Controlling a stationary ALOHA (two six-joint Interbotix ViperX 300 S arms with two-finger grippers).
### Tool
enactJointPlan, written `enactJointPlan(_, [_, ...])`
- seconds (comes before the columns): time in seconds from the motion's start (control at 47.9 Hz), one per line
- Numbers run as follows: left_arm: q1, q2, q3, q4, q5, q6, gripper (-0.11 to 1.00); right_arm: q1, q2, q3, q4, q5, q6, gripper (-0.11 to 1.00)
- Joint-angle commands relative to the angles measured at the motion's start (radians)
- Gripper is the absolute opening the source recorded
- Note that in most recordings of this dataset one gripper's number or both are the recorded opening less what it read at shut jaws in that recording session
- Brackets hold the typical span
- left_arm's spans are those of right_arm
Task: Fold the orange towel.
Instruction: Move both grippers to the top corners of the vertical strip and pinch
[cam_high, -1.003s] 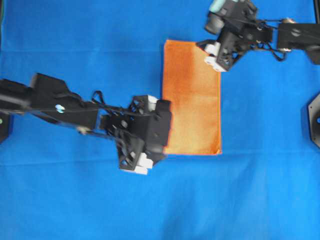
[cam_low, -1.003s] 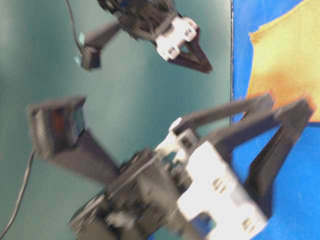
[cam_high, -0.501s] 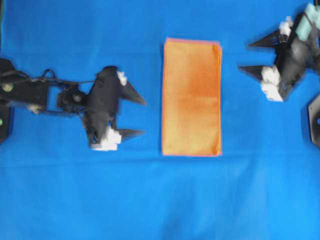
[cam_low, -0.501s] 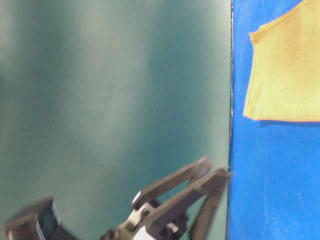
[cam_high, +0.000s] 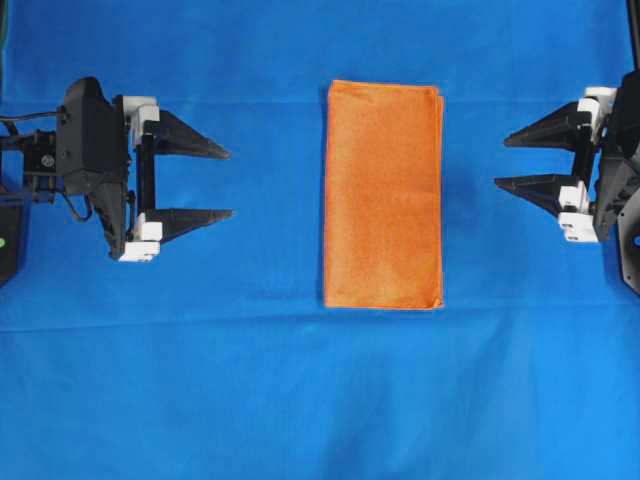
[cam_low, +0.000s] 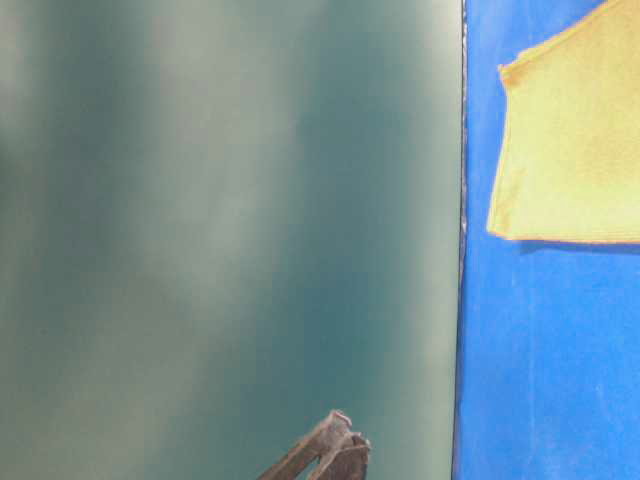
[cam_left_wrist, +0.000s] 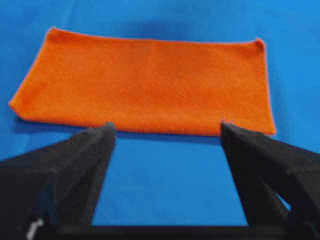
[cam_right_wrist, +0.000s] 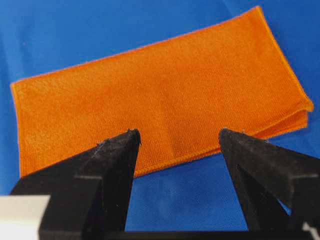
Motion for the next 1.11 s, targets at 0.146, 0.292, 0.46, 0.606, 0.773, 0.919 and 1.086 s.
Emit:
enactJointPlan(0.146, [0.009, 0.044, -0.057, -0.002, -0.014, -0.002, 0.8, -0.021, 0.009, -0.023, 0.003, -0.012, 0.005, 0.66])
enactJointPlan(0.292, [0.041, 0.12, -0.12, -0.002, -0.012, 0.002, 0.8, -0.095, 0.06, -0.054, -0.002, -0.011, 0.005, 0.66])
enactJointPlan(0.46, [0.118, 0.235, -0.201, -0.002, -0.009, 0.003, 0.8, -0.216, 0.167, -0.098, -0.02, -0.015, 0.002, 0.66])
enactJointPlan(0.606, [0.196, 0.337, -0.261, -0.002, -0.014, 0.008, 0.8, -0.316, 0.301, -0.141, -0.037, -0.031, -0.006, 0.66])
enactJointPlan(0.773, [0.261, 0.468, -0.334, -0.002, -0.021, 0.006, 0.8, -0.365, 0.48, -0.218, -0.078, -0.048, -0.008, 0.66])
enactJointPlan(0.919, [0.288, 0.568, -0.405, -0.002, -0.038, 0.005, 0.8, -0.385, 0.614, -0.272, -0.094, -0.095, -0.008, 0.66])
enactJointPlan(1.086, [0.31, 0.653, -0.468, -0.002, -0.058, 0.003, 0.8, -0.388, 0.727, -0.324, -0.097, -0.15, -0.008, 0.66])
